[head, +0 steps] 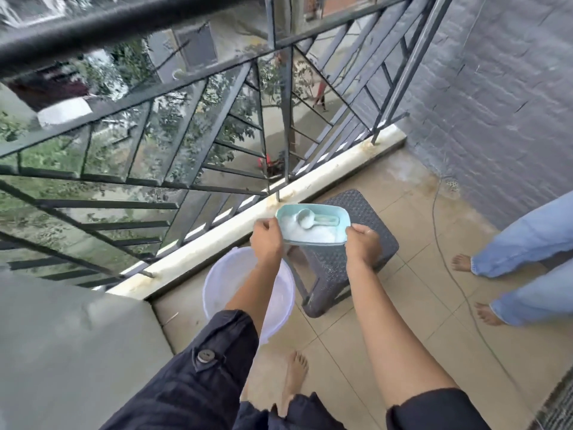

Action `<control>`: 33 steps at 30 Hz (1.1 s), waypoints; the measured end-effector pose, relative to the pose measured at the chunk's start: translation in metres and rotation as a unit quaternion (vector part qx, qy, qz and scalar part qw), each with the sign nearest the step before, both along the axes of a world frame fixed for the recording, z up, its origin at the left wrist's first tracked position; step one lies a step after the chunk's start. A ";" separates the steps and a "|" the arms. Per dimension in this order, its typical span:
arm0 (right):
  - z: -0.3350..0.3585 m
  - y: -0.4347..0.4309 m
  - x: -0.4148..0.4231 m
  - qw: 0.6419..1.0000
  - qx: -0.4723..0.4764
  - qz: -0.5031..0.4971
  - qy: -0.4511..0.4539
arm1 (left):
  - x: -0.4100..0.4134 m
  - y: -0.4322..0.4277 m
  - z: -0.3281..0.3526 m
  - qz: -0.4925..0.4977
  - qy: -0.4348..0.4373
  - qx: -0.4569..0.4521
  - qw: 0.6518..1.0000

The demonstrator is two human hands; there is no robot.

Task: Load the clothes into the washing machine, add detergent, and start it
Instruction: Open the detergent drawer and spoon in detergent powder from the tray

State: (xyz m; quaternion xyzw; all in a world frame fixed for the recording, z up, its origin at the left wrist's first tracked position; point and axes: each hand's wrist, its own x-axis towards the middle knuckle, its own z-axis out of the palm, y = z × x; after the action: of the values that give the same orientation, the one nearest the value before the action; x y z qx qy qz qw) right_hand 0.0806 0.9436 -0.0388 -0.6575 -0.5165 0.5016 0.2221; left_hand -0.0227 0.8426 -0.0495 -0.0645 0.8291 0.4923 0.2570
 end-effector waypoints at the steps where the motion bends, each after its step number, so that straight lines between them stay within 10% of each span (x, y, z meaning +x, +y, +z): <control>1: 0.006 -0.007 -0.002 1.000 0.005 0.004 0.005 | 0.000 -0.009 0.003 0.006 0.007 0.008 1.000; 33: 0.118 -0.407 -0.098 0.965 0.046 0.257 0.037 | -0.051 -0.434 0.094 0.227 0.105 0.056 0.966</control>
State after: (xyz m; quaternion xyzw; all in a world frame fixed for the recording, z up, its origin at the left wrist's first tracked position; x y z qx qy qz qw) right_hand -0.0172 0.5369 0.0789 -0.4731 -0.6820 0.5412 0.1349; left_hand -0.0741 0.4089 0.0447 -0.1848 0.7862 0.5873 0.0528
